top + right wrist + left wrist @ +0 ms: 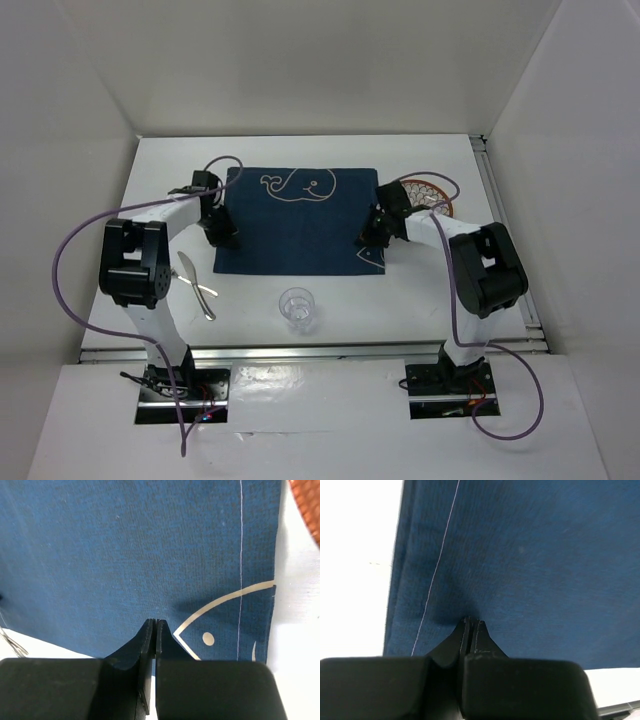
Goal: Set the dinner table for one person
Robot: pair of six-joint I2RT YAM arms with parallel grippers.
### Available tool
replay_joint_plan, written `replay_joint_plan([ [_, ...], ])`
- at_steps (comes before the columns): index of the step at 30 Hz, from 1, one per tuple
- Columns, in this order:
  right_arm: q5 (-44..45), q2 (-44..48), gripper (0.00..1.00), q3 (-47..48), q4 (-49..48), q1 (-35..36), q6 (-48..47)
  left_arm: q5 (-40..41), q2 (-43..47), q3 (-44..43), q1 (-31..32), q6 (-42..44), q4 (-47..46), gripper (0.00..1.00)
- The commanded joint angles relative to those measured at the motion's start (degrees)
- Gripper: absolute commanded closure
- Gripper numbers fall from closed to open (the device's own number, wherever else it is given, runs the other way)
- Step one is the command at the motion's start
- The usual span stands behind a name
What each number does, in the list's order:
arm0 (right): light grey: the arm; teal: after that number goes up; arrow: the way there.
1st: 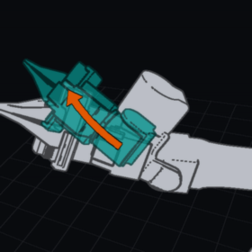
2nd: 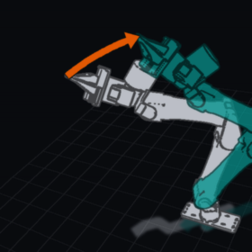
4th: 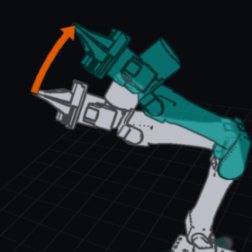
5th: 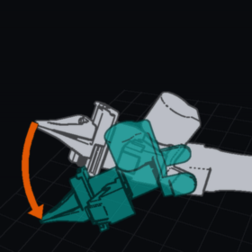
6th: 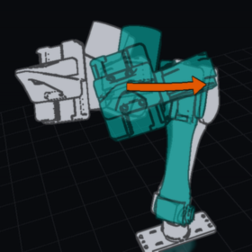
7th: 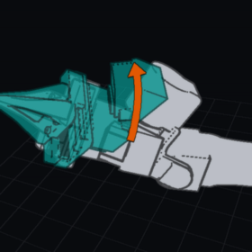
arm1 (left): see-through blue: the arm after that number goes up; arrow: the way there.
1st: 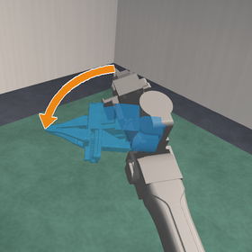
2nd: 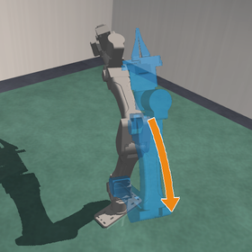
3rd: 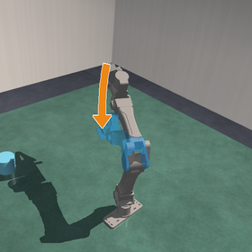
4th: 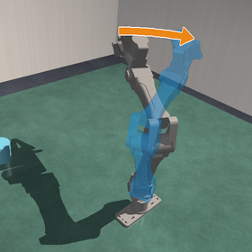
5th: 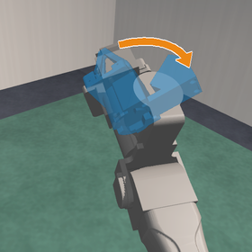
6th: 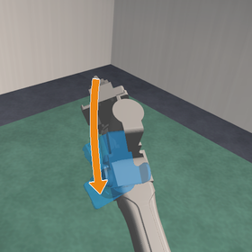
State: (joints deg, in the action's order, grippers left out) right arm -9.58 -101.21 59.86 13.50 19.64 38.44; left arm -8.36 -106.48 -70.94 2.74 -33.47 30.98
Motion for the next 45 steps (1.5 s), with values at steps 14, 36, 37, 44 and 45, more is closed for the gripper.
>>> replay_joint_plan([
  [14, 0.71, 2.24, 1.00, -8.61, 0.30, 0.40, -0.47, 0.98, 4.17, 16.18, 2.27, -4.23, -5.85, 1.00],
  [36, 1.85, 14.00, 0.74, -0.45, 7.25, 1.98, -4.15, 10.29, 19.63, 4.34, 2.79, -2.39, 8.56, 0.76],
  [37, 2.37, 15.24, 0.69, 0.25, 7.85, 1.98, -4.68, 10.29, 20.42, 3.36, 2.79, -2.39, 9.44, 0.70],
  [44, 18.43, 25.26, 0.18, 0.79, 14.62, -2.21, -2.67, 8.45, 27.63, 0.18, 2.79, -0.19, 10.67, 0.59],
  [45, 19.16, 25.79, 0.16, 0.79, 15.59, -4.06, -2.66, 8.45, 28.25, 0.18, 2.79, -0.19, 10.68, 0.58],
])
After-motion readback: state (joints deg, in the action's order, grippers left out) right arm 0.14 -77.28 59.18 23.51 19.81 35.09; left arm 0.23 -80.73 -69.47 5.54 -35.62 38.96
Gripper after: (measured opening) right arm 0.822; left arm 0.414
